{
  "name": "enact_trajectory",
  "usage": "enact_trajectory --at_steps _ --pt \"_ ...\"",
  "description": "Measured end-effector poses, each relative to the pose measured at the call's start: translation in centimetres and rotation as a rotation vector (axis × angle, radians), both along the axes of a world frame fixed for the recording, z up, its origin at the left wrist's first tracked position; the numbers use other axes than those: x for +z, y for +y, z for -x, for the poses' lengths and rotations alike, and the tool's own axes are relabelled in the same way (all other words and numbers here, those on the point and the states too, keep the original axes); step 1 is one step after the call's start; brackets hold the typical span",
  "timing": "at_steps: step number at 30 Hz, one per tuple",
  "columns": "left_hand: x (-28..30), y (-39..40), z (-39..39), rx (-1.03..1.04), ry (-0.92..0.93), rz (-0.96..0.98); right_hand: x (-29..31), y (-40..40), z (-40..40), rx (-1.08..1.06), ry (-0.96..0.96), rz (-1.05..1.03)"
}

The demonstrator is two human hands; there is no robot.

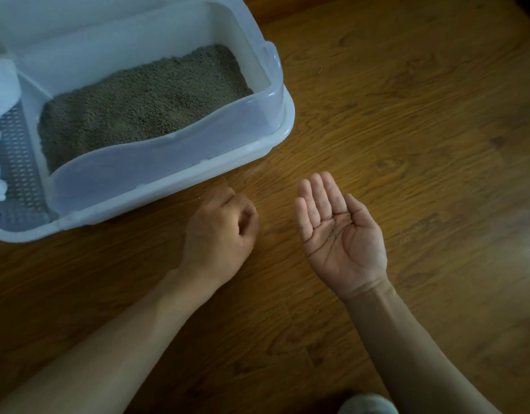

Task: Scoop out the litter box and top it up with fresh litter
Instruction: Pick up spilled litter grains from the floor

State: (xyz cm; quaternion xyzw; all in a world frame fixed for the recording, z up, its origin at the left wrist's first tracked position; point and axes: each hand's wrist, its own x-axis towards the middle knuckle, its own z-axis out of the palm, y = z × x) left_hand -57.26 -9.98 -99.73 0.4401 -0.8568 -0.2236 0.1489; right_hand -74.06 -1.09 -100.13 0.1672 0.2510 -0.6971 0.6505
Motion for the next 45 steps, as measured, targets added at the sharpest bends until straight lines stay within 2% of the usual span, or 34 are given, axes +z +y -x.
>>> enact_trajectory --at_steps 3,5,8,13,15,18,19,26,31,36,45 --pt "3.5 2.3 0.0 0.004 0.232 0.017 0.1 -0.2 -0.9 -0.033 -0.037 0.022" --pt "5.3 4.3 0.1 -0.054 0.296 0.034 0.4 -0.3 -2.2 0.006 -0.037 0.026" --pt "5.6 6.2 0.4 -0.116 0.286 0.077 1.3 -0.4 -4.0 0.053 -0.05 0.07" --pt "4.2 6.6 -0.6 -0.098 0.276 0.297 2.1 -0.1 -5.6 0.11 -0.014 0.099" --pt "4.5 6.5 -1.3 -0.073 0.327 0.291 2.5 -0.1 -5.5 0.116 -0.017 0.085" --pt "5.3 5.7 -3.2 -0.049 0.493 0.191 2.8 -0.5 -5.1 0.087 0.016 0.07" --pt "5.0 5.2 -4.1 -0.026 0.495 0.162 2.7 -0.6 -4.8 0.083 0.025 0.066" --pt "-0.8 1.2 -8.4 0.139 0.167 -0.035 2.7 -0.5 -3.8 0.058 0.062 0.055" --pt "-1.5 0.4 -7.0 0.146 0.049 -0.033 2.7 0.5 -3.6 0.067 0.055 0.062" --pt "-1.4 0.4 -5.8 0.05 -0.069 0.022 1.9 2.0 -3.5 0.057 0.016 0.06" --pt "-2.6 0.2 -5.2 0.007 -0.143 0.061 0.4 2.6 -3.0 0.073 -0.031 0.03"
